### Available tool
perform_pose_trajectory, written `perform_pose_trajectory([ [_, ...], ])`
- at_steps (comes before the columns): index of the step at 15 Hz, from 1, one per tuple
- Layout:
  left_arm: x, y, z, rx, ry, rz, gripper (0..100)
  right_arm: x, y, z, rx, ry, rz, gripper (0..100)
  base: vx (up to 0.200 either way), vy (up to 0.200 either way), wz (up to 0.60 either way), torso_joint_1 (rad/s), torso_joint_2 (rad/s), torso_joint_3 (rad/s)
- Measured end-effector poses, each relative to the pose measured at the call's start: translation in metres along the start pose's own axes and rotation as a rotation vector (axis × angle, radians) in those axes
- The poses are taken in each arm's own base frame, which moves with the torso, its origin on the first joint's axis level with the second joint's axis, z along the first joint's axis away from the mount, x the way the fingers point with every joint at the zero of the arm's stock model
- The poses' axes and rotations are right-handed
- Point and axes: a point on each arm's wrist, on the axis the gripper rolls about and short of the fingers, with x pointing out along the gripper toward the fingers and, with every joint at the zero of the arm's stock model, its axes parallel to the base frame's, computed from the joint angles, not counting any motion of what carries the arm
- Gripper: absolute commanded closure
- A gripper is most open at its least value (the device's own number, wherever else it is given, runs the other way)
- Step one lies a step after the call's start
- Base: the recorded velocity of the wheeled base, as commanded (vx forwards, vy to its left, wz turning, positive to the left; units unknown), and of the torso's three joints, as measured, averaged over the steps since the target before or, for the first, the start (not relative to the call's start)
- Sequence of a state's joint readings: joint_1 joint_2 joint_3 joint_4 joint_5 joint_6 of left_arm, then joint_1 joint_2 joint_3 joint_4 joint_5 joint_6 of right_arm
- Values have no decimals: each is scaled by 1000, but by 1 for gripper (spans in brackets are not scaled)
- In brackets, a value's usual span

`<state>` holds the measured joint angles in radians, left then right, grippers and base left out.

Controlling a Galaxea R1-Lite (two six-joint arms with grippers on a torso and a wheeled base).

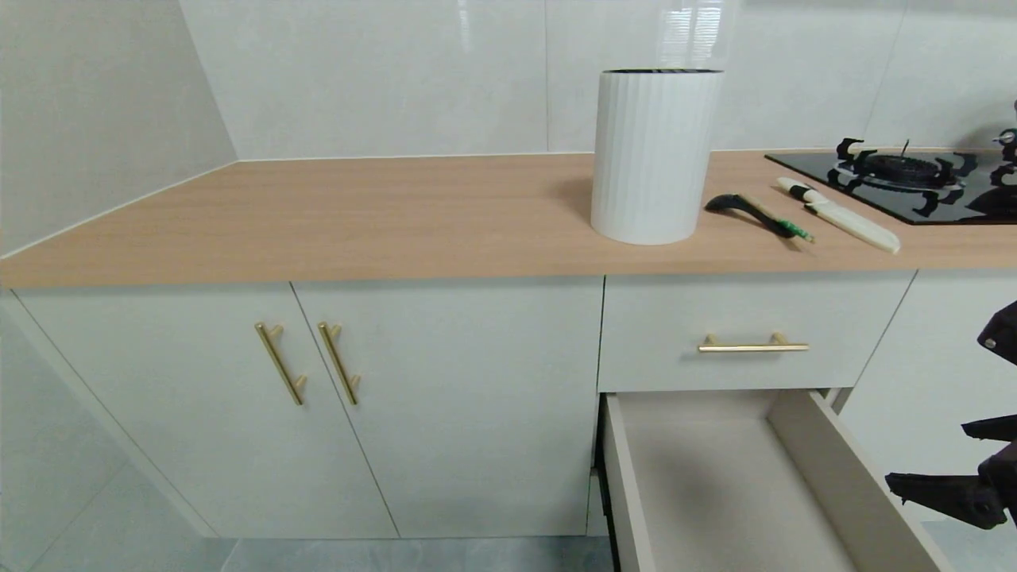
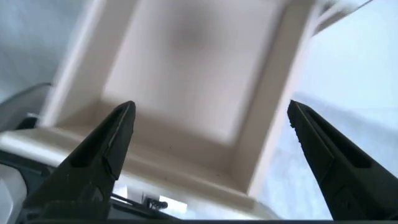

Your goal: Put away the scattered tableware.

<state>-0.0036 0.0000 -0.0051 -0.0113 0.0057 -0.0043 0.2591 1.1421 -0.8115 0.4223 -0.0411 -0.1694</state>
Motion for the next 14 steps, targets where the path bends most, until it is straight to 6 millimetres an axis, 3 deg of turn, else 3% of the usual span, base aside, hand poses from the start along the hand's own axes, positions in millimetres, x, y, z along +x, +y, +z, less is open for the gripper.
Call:
perform_pose_trajectory([
  [4,0,0,0,0,0,0,0,-7,-2,4,0,-53,-14,0,0,0,0,118,-423,-306],
  [6,0,0,0,0,1,0,0,-11,-6,17,9,-119,-32,0,0,0,0,39,-124,-90],
  [10,0,0,0,0,2,0,0,-8,-27,76,57,-248,-99,0,0,0,0,0,0,0],
  [14,0,0,0,0,2,0,0,17,-57,139,209,-291,-142,0,0,0,0,0,0,0],
])
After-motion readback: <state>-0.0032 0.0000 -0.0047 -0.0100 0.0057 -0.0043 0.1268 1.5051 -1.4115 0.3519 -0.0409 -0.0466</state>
